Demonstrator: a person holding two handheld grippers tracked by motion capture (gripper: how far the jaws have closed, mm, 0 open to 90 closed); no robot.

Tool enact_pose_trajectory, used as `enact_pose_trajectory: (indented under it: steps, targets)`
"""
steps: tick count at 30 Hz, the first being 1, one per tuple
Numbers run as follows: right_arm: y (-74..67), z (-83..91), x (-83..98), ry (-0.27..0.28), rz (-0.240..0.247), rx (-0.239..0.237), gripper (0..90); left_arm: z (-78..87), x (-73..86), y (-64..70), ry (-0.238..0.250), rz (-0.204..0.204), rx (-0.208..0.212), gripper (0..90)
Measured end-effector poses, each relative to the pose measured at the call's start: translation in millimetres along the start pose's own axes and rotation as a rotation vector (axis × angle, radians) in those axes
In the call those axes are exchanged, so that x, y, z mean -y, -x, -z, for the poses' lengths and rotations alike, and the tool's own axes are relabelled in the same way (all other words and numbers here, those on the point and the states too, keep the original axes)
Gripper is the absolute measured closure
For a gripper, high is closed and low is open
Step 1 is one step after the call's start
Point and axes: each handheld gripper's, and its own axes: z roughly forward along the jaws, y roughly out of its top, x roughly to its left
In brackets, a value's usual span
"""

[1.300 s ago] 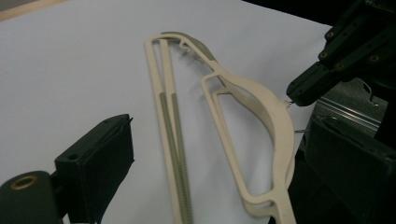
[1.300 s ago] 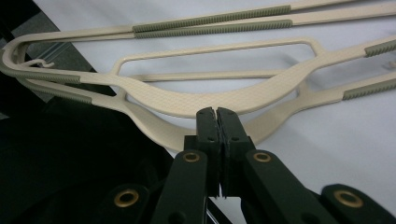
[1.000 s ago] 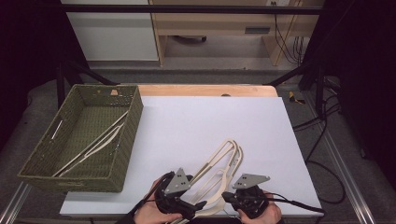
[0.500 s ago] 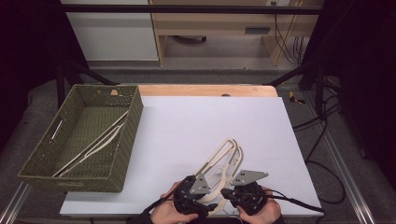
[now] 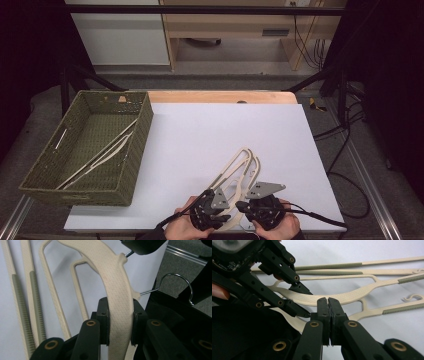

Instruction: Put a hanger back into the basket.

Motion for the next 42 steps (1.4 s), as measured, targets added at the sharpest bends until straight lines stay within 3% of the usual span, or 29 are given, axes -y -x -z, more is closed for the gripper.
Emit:
enact_pose_trajectory:
  steps: [3,8,12,16,20,24,28,33,42]
  targets:
    - [-0.6,3.2,-1.0,0.011,0.002,-0.004,88.6,2.5,-0.5,2.0,0.010,-0.005,-0.011,74.4]
    - [4.7,18.6,-4.4,0.130,-0.005,-0.025,78.3,4.3,-0.3,2.8,0.015,-0.008,-0.022,74.7]
    - [14.5,33.2,-9.0,0.254,-0.016,0.043,57.7,9.2,0.2,2.1,0.011,-0.011,-0.023,74.9]
    - [28.6,41.2,-12.9,0.337,-0.006,0.083,38.0,18.5,1.6,-1.1,0.027,0.004,-0.024,75.3]
    - [45.8,42.2,-11.1,0.403,-0.057,0.102,27.7,29.6,3.5,-5.5,0.051,0.027,-0.033,76.0]
    - [60.7,42.0,-0.9,0.415,-0.109,0.137,22.5,39.6,4.9,-9.5,0.078,0.058,-0.051,76.9]
    - [72.1,40.2,8.6,0.422,-0.146,0.143,18.5,49.5,6.6,-14.8,0.094,0.081,-0.079,78.0]
    - [80.2,35.3,16.7,0.417,-0.166,0.157,13.5,61.1,9.6,-23.6,0.115,0.122,-0.122,79.8]
    - [89.3,31.2,25.9,0.405,-0.187,0.156,11.7,78.1,19.3,-48.1,0.147,0.240,-0.213,83.8]
